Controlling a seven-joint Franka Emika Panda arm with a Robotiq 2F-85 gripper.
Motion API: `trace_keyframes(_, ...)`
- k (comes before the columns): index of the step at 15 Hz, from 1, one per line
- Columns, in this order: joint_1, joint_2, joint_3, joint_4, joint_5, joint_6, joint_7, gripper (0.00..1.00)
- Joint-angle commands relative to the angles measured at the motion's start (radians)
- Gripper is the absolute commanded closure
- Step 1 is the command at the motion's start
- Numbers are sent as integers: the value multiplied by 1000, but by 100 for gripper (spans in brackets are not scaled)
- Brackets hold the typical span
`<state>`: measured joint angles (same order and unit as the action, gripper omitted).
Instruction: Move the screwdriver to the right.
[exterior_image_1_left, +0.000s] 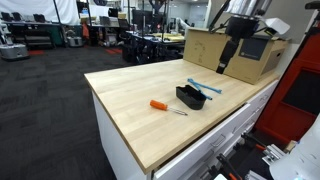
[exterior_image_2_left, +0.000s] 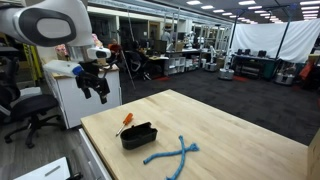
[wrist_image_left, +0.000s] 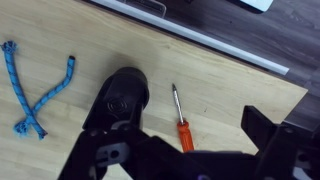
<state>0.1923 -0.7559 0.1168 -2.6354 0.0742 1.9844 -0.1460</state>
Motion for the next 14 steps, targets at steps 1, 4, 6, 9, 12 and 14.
trace_keyframes(1, 23, 203, -20, 100, -37, 32, -107, 0)
trace_keyframes(4, 38, 314, -8, 155, -54, 64, -157, 0)
trace_keyframes(6, 54, 381, -7, 185, -48, 93, -191, 0)
trace_keyframes(9, 71, 480, 0, 233, -39, 113, -241, 0)
trace_keyframes(12, 79, 583, 22, 282, -49, 124, -257, 0)
trace_keyframes(14, 77, 662, 42, 327, -62, 130, -247, 0)
